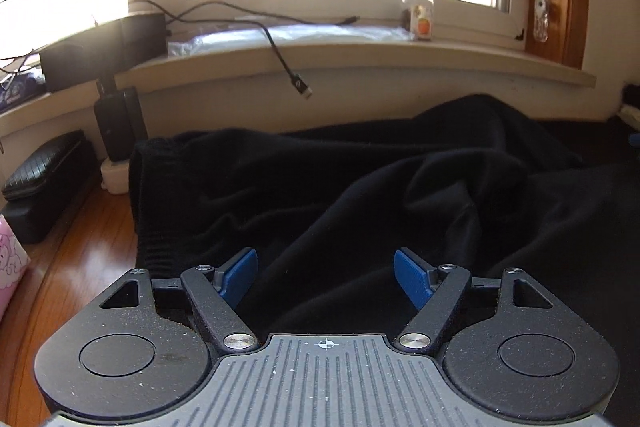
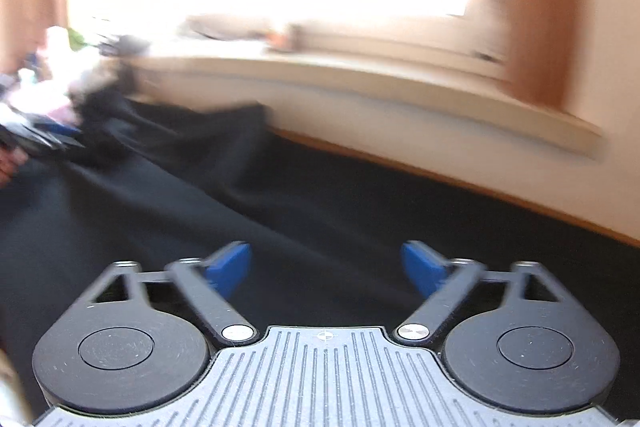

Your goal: Fold clothes

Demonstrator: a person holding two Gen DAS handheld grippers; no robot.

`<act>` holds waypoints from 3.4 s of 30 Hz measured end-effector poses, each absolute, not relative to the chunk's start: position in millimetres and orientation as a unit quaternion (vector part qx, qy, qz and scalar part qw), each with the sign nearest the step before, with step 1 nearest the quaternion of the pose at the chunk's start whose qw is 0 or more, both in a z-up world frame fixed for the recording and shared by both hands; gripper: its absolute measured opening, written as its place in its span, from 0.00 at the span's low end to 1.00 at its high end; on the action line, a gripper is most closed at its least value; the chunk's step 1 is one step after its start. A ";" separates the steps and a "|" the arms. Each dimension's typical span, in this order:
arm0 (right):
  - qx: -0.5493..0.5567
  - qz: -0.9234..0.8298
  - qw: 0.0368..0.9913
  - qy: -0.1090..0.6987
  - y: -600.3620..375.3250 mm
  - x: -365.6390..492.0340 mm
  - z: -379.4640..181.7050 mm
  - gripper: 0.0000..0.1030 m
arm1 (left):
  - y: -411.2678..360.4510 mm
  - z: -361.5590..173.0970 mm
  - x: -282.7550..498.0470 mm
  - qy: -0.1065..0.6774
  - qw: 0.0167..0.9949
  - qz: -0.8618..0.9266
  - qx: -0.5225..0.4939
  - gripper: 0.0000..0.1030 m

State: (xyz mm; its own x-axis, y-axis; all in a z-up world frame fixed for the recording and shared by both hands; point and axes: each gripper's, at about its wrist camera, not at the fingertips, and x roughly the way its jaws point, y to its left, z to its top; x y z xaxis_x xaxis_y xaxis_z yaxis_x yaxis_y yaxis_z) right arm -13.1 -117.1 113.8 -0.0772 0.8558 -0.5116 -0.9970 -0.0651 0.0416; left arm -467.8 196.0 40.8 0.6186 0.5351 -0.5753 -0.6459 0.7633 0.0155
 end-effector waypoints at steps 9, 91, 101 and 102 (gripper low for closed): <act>-0.245 0.785 0.535 0.192 -30.9 -116.4 88.9 0.56 | 203.0 35.0 -470.4 0.301 0.890 0.325 -0.110 0.77; -0.150 0.703 0.643 0.263 -74.5 27.3 90.1 0.56 | 205.3 33.6 -471.7 0.300 0.892 0.313 -0.127 0.90; -0.214 0.784 0.512 0.277 -47.7 -63.2 95.7 0.56 | 203.8 35.1 -473.7 0.292 0.893 0.317 -0.126 0.90; -0.218 0.784 0.512 0.277 -54.0 -63.9 96.7 0.56 | 203.8 35.1 -473.7 0.292 0.893 0.318 -0.125 0.90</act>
State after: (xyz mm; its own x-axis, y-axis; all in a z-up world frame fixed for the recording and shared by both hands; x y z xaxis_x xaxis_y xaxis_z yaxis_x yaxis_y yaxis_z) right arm -63.9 -54.0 96.7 -0.3815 0.6810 -0.6251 -0.9225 -0.3228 0.2114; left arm -473.7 203.8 35.1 0.6274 0.4944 -0.6017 -0.6407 0.7668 -0.0380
